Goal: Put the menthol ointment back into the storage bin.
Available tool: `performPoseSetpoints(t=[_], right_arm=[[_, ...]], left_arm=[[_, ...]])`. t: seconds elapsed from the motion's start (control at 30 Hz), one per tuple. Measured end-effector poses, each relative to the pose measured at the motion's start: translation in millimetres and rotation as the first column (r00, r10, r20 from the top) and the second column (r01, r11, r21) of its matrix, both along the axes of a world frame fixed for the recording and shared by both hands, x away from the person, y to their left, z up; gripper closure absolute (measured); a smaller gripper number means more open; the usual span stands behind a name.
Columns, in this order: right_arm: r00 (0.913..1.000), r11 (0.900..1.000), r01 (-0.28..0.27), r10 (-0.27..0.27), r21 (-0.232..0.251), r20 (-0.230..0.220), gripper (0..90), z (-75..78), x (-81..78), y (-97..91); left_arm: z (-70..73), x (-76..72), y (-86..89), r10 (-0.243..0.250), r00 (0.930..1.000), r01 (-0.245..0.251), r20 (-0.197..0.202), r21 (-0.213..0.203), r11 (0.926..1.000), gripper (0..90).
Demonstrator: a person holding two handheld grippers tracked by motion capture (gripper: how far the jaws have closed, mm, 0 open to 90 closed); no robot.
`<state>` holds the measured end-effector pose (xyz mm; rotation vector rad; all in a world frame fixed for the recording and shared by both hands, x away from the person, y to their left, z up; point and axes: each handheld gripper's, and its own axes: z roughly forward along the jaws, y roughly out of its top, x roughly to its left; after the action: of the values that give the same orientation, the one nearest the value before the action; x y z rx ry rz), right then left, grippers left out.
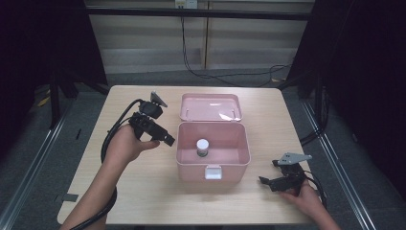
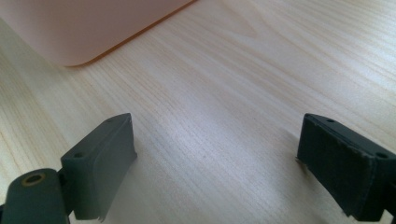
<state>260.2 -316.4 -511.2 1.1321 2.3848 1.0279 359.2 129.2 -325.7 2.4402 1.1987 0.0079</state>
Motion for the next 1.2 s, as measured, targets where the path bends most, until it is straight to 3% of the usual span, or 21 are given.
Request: performPoseSetpoints(t=[0.47, 0.93, 1.2], right_arm=[[1.0000, 1.0000, -0.002, 0.002, -0.001, 0.000, 10.5, 0.0, 0.0, -0.1], [1.0000, 1.0000, -0.002, 0.002, -0.001, 0.000, 10.4, 0.0, 0.0, -0.1], [1.0000, 1.0000, -0.002, 0.002, -0.001, 0.000, 10.4, 0.0, 0.0, -0.1]], left_arm=[[-24.7, -3.5, 32.4, 0.010, 0.9999, -0.010, -0.003, -0.035, 0.9993, 22.7], [-64.1, -8.4, 57.6, 0.032, 0.9991, -0.033, -0.028, -0.065, 0.9973, 22.7], [-83.9, -12.5, 65.7, 0.034, 0.9993, -0.035, -0.016, -0.073, 0.9967, 22.7]])
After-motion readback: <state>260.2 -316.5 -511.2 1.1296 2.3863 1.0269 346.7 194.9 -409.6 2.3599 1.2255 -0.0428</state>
